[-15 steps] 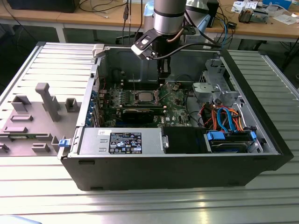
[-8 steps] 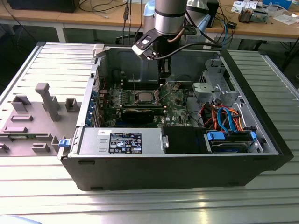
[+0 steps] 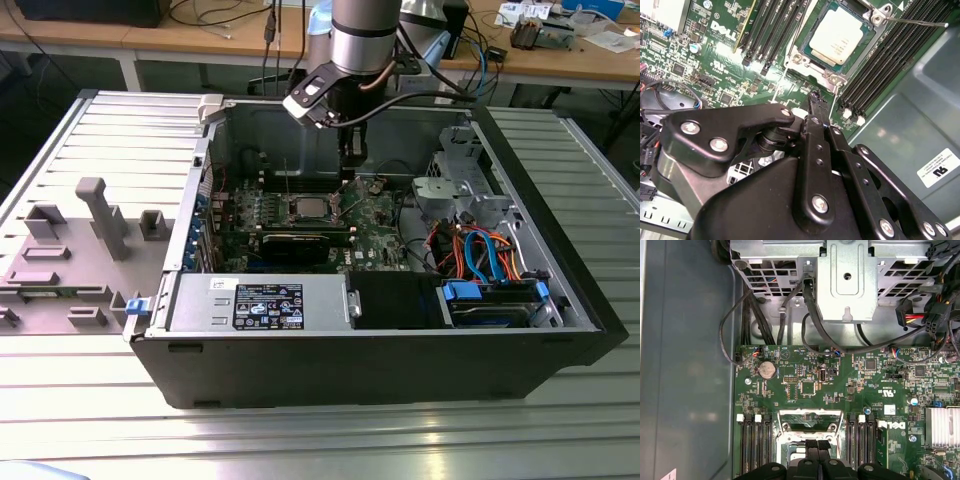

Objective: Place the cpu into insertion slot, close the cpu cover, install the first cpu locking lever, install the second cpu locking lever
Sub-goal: 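Close the cpu cover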

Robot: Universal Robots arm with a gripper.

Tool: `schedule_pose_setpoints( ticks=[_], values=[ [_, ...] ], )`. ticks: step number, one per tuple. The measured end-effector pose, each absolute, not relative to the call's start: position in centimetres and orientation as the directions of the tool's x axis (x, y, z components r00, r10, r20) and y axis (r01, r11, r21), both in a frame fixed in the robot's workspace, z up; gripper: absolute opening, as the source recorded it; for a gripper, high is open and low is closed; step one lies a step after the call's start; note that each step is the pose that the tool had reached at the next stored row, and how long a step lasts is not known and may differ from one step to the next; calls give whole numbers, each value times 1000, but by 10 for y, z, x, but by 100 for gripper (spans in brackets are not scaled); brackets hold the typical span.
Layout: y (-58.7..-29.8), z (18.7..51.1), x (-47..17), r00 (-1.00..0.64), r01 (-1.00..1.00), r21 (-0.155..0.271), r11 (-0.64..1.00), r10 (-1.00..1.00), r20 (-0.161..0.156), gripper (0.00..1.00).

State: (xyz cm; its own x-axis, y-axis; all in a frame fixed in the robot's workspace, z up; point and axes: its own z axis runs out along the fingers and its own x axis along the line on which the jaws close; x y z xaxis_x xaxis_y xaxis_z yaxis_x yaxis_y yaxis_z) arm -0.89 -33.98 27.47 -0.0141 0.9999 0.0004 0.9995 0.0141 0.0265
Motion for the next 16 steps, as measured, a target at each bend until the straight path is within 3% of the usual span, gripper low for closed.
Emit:
schedule_pose_setpoints(
  ticks=[16],
  values=[
    [-340,274,3,-14,1000,26,14,1000,-6,11]
  ],
)
